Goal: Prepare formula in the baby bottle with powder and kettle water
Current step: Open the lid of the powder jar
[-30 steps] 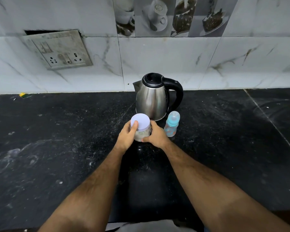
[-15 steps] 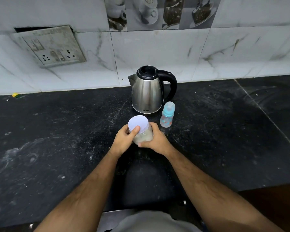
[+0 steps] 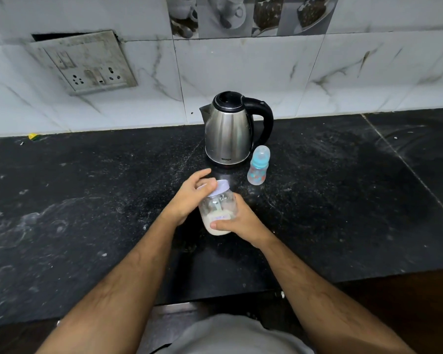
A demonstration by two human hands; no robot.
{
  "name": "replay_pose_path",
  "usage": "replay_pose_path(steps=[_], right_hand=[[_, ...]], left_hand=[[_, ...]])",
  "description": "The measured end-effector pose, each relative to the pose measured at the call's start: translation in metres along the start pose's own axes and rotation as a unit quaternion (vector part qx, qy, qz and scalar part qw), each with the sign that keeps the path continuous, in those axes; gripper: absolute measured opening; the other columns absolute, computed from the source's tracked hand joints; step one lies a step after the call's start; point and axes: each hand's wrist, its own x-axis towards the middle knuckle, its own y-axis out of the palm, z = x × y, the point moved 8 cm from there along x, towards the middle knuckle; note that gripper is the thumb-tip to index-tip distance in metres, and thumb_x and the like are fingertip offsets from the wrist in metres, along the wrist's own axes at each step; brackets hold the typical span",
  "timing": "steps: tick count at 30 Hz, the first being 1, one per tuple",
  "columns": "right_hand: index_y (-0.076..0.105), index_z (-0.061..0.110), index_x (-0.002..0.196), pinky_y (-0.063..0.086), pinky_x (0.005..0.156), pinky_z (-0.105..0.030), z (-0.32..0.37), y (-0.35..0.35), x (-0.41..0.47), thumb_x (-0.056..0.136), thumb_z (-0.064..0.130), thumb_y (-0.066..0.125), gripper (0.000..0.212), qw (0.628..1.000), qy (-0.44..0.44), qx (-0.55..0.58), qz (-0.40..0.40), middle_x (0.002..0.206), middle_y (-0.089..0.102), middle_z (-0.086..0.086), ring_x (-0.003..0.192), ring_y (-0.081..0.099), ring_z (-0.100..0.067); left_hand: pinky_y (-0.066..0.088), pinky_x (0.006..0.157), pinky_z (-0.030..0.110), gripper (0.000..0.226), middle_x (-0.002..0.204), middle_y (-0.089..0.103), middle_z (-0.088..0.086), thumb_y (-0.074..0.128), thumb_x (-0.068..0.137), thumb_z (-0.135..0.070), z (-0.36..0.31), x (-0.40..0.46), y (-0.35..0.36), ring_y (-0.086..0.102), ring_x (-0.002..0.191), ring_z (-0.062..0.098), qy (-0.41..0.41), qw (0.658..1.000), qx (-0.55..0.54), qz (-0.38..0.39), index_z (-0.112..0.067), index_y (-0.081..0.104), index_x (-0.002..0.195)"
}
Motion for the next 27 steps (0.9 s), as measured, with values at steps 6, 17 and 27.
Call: replay_pose_path(steps=[6,17,27], right_hand=[[0.046,0.011,0.134,0.054,0.094,-0.035,0.011,0.005,-0.01,0.068,0.011,0.084,0.076,0.995,-0.006,0.09,0.033,0.122,0.067,-0.006,0.113,0.065,-0.019],[0.051,0.027,0.121,0.054,0.093,-0.032,0.026,-0.007,-0.012,0.058,0.03,0.09,0.074,0.99,-0.021,-0.001,-0.139,0.108,0.067,0.01,0.1,0.066,-0.008],[0.039,0.024,0.136,0.049,0.101,-0.031,0.025,-0.002,-0.009,0.058,0.046,0.086,0.094,0.996,-0.039,-0.042,-0.073,0.129,0.057,0.011,0.12,0.056,-0.005]], left_hand=[[0.056,0.081,0.029,0.059,0.103,0.074,0.009,0.078,0.075,-0.019,-0.03,0.002,0.017,0.071,0.092,0.018,0.022,0.996,-0.011,0.08,-0.018,0.056,0.129],[0.057,0.073,0.04,0.041,0.094,0.074,0.011,0.08,0.066,-0.021,-0.046,0.003,0.021,0.067,0.078,0.019,0.054,0.998,-0.012,-0.021,-0.02,0.05,0.094],[0.058,0.086,0.045,0.059,0.099,0.069,0.001,0.082,0.053,-0.051,-0.042,0.0,0.011,0.07,0.091,0.018,0.024,0.991,0.081,-0.104,-0.031,0.054,0.101]])
